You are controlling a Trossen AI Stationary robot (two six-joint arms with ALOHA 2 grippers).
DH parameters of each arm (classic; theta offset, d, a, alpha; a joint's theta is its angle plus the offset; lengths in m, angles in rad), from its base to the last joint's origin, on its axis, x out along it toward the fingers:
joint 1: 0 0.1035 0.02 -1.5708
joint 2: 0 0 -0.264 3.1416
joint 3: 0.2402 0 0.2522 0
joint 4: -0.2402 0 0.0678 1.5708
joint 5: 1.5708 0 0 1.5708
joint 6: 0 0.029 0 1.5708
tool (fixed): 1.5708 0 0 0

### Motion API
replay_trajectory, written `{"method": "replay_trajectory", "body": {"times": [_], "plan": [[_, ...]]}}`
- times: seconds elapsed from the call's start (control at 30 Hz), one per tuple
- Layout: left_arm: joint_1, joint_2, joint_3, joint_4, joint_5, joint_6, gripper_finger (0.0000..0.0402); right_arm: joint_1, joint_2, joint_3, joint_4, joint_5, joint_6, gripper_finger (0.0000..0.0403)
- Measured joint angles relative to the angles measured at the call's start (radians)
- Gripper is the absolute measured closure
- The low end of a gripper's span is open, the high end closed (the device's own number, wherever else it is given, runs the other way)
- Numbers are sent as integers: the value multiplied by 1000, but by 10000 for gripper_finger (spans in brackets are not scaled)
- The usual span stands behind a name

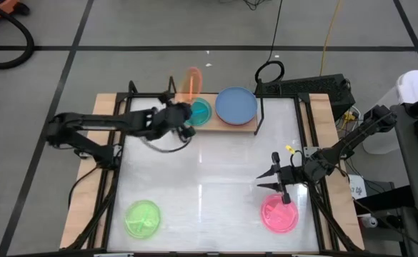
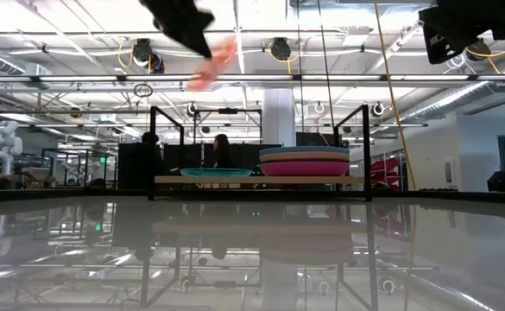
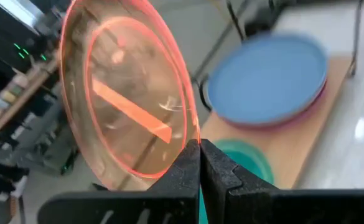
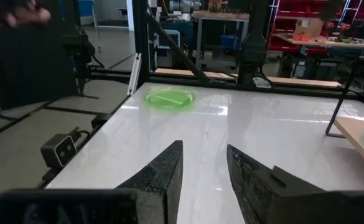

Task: Place and stack plates onto a shelf
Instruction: Stack the light orange plate on the light blue plate

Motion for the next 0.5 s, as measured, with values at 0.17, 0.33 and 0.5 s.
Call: {"method": "replay_trajectory", "body": {"times": [0.17, 0.33, 0.5], "plan": [[72, 139, -1, 8, 104, 31, 401, 0, 0, 0, -7, 0, 0, 296], [93, 267, -1, 10, 164, 67, 401, 0, 0, 0, -23, -1, 0, 296], [107, 356, -1, -6, 204, 66, 401, 0, 0, 0, -47, -1, 1, 296]]}}
